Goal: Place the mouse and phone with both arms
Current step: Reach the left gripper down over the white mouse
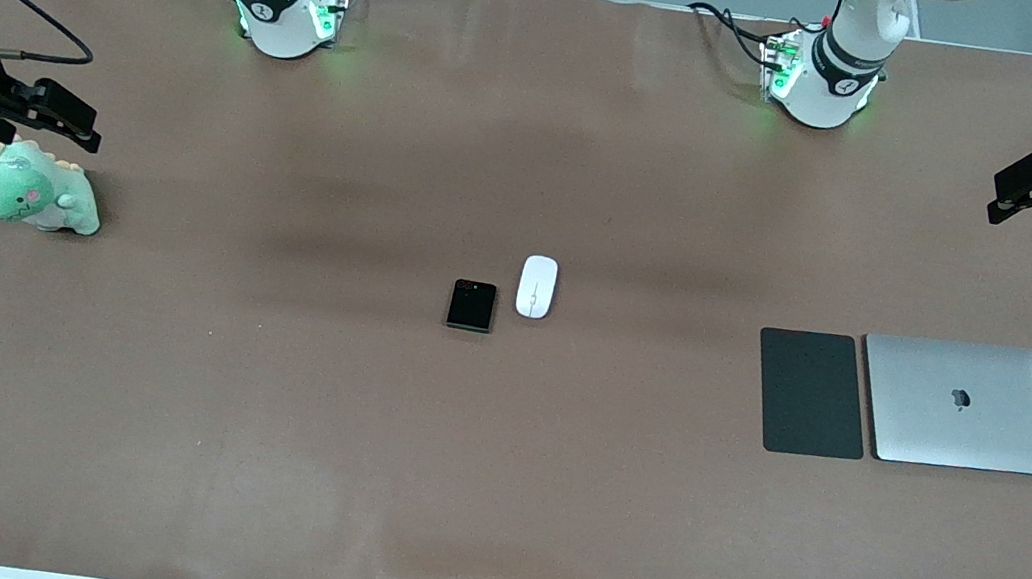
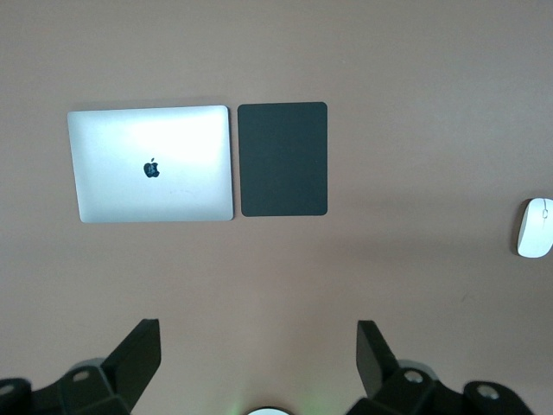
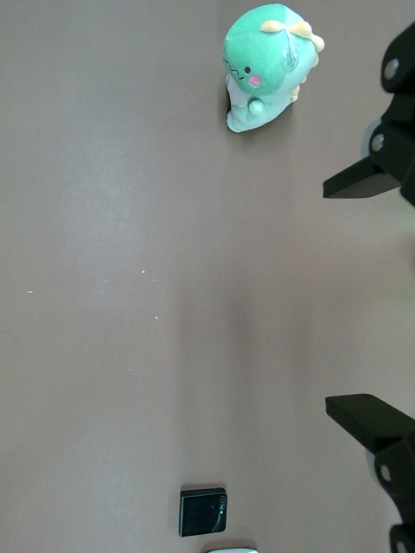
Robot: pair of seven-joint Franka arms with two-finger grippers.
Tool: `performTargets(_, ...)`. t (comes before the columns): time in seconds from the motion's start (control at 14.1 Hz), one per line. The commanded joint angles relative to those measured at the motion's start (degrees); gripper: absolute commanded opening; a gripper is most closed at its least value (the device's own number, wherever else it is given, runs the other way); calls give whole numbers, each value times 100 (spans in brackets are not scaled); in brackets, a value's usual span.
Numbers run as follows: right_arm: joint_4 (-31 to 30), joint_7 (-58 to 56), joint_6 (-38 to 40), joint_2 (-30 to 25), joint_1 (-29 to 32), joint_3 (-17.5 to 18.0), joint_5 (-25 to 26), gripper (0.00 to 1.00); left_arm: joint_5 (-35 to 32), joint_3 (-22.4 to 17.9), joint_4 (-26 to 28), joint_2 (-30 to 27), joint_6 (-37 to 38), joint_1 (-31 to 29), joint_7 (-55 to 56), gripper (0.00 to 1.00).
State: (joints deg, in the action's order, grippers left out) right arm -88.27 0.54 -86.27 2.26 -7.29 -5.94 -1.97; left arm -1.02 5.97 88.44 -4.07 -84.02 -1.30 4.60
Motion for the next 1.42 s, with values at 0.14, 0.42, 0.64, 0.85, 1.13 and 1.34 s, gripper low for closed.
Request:
performTargets(0.14,-23,-27,-48,12,0,-13,22,100,-118,9,-151,2,123,-2,-11,100)
performTargets(0.42,-14,-27,-57,64,-9,-13,22,100,-109,35,-248,186,123,68,15,100)
performTargets(0.64,-23,-27,-57,64,0,-13,22,100,74,228,-275,528,105,147,320,100)
performTargets(0.85,-23,-27,-57,64,0,-13,22,100,304,701,-213,1020,-157,278,989,100)
performTargets(1.13,-14,-27,-66,64,0,-13,22,100,304,1116,-11,1618,-965,717,1481,100)
performTargets(1.34,-23,-27,-101,99,8,-13,22,100,304,1125,-11,2294,-1597,1393,1588,100)
